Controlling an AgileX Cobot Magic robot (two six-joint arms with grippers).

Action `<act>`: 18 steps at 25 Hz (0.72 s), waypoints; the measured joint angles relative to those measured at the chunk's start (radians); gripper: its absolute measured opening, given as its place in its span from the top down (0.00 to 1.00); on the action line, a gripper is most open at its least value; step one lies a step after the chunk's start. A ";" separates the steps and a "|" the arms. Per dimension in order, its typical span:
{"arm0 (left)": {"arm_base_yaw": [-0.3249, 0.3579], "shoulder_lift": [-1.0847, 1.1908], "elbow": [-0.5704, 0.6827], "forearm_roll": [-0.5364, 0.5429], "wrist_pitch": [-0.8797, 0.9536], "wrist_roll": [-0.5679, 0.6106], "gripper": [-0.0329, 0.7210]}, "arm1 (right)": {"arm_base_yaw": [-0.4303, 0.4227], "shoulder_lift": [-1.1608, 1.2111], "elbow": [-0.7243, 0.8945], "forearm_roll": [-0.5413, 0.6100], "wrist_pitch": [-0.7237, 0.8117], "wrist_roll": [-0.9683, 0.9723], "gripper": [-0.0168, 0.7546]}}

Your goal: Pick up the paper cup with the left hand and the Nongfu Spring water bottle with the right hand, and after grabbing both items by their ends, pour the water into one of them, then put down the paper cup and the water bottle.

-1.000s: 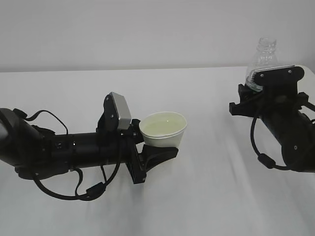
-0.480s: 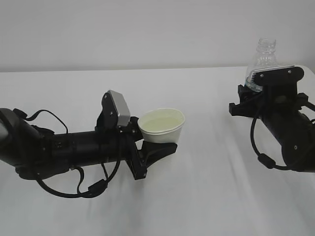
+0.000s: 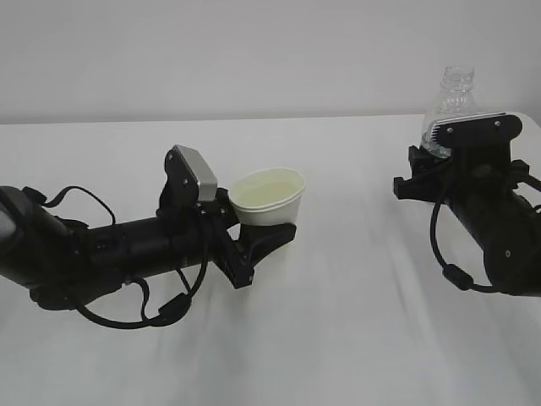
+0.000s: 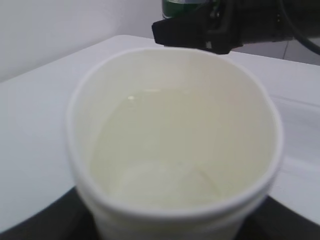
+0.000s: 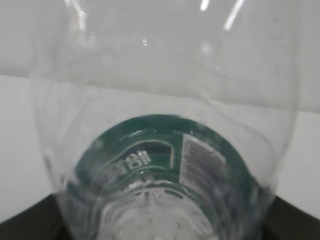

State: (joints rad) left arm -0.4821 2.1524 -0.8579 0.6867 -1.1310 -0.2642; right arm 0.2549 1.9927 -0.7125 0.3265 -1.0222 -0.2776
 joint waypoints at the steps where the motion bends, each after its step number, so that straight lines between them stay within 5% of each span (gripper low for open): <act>1: 0.000 0.000 0.000 -0.011 0.000 0.006 0.40 | 0.000 0.000 0.000 0.000 0.000 0.000 0.37; 18: 0.006 0.000 0.000 -0.191 0.000 0.061 0.40 | 0.000 0.000 0.000 0.000 0.002 0.000 0.37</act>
State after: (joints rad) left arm -0.4758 2.1524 -0.8579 0.4954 -1.1310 -0.2030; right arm 0.2549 1.9927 -0.7125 0.3265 -1.0206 -0.2776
